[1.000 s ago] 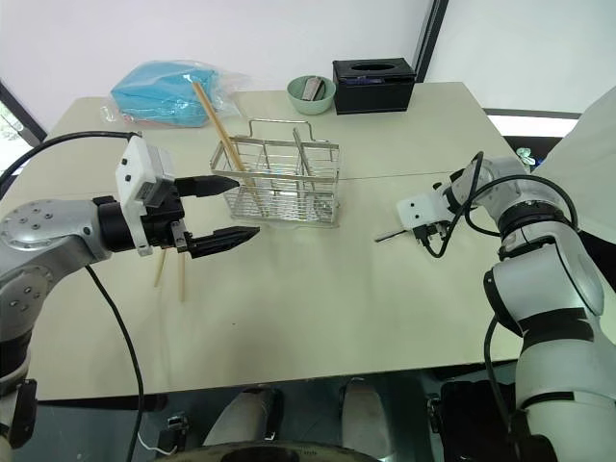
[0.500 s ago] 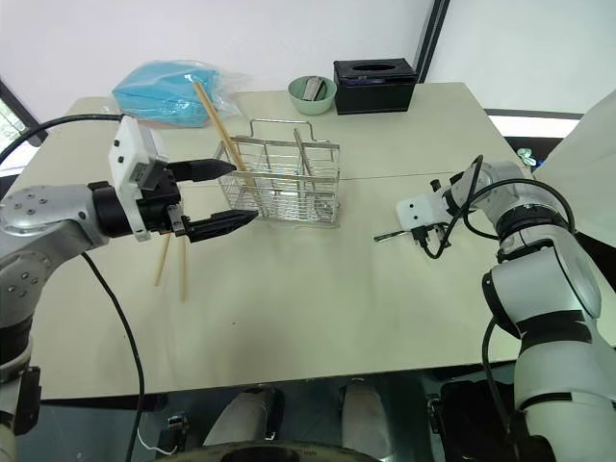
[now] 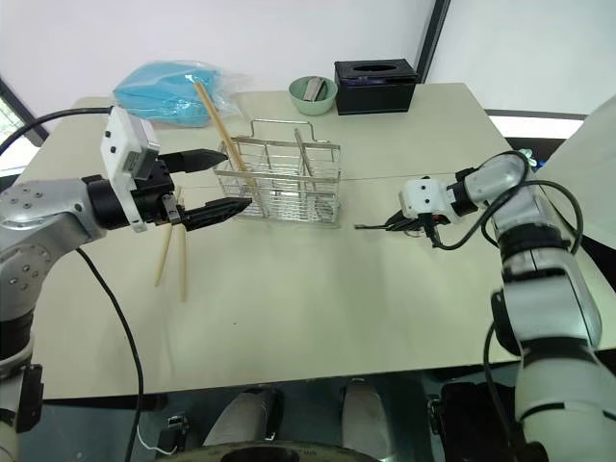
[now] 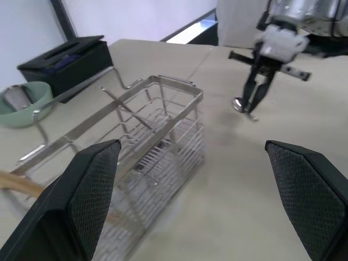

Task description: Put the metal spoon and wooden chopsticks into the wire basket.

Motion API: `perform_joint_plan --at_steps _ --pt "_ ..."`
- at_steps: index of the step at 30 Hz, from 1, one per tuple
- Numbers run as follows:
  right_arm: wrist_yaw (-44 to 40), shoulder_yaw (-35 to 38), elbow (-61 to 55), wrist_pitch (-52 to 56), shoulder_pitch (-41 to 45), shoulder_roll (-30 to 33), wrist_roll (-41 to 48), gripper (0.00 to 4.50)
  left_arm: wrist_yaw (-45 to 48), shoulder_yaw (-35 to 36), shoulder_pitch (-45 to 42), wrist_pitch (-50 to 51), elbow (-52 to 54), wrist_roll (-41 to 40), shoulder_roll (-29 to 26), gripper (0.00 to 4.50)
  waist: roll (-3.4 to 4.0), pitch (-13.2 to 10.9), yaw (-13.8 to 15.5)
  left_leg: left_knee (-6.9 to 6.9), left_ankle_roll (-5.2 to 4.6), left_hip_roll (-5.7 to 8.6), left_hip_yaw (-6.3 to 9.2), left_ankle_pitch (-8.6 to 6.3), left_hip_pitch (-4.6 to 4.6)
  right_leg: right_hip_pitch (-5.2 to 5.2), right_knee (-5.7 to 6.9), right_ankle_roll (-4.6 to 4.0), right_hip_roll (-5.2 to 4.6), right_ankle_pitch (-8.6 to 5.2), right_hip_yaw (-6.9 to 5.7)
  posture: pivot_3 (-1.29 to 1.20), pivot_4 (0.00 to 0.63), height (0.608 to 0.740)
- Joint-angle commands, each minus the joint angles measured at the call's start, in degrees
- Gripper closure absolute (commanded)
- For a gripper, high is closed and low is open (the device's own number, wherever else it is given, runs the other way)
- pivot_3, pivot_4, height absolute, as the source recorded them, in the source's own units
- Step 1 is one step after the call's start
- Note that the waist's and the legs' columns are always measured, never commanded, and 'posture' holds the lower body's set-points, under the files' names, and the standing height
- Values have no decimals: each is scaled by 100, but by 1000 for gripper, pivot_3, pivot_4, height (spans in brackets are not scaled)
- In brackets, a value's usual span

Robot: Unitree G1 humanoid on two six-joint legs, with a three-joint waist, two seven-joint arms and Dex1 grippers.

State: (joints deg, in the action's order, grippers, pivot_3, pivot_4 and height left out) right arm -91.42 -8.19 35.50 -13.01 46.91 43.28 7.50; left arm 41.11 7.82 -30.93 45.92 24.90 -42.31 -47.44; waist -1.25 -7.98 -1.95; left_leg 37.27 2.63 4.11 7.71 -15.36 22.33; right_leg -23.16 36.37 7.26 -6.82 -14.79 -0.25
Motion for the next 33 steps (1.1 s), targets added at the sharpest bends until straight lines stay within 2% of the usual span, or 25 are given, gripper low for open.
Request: perform_joint_plan --at_steps 1,5,8,10,13,15,20,27,30,33 --pt "439 713 -2504 2483 -478 271 1530 4467 120 155 -208 -272 -202 178 -78 0 2 0 60 0 -18 1 0 -10 1 -3 0 0 -1 0 0 0 150 654" --pt "1776 1493 -4208 4611 -757 127 2956 4467 249 55 -415 -485 -550 379 -30 0 -2 4 130 -1 -20 -1 0 -12 -1 -5 0 -2 -3 0 1 0 150 654" --pt "2947 1978 -4676 5473 -501 -242 3668 4467 347 -25 -558 -604 -747 487 53 0 -19 14 142 0 -20 -1 2 -12 -2 0 -4 -5 -3 -1 0 0 150 654" --pt "3881 2143 -4719 5748 -104 -619 3802 4467 424 -83 -625 -679 -839 550 110 0 -18 14 139 1 -21 1 0 -12 -1 1 -9 -7 -5 0 1 0 150 654" --pt "4974 2033 -4583 5780 329 -1107 3461 4467 503 -141 -700 -748 -939 630 201 0 -19 14 132 -1 -21 2 -1 -11 3 -7 -7 -7 -6 2 0 0 150 654" --pt "5313 1809 -4484 5599 388 -1288 3111 4467 526 -166 -738 -765 -968 652 249 0 -20 15 135 -6 -21 1 -1 -11 2 -11 -5 -5 -5 3 0 0 150 654" --pt "5827 1288 -4027 4929 244 -1789 2290 4467 521 -164 -745 -733 -907 669 323 0 -24 17 113 -5 -22 4 -7 -11 7 -16 -4 -4 -6 3 -1 0 150 654" --pt "6047 898 -3528 4315 -70 -2463 1755 4467 377 -97 -686 -607 -699 624 360 0 -23 16 104 -4 -23 3 -5 -11 6 -23 9 -4 1 3 -2 0 150 654" --pt "6136 854 -3335 4431 -191 -2581 1684 3532 292 -17 -652 -511 -569 577 331 0 -22 16 103 -4 -23 4 -4 -11 4 -22 9 -4 2 3 -1 0 150 654" --pt "6200 810 -3363 4384 -232 -2542 1492 2081 225 105 -581 -398 -464 519 289 0 -21 15 102 -3 -23 5 -4 -11 4 -22 10 -4 2 3 -2 0 150 654"
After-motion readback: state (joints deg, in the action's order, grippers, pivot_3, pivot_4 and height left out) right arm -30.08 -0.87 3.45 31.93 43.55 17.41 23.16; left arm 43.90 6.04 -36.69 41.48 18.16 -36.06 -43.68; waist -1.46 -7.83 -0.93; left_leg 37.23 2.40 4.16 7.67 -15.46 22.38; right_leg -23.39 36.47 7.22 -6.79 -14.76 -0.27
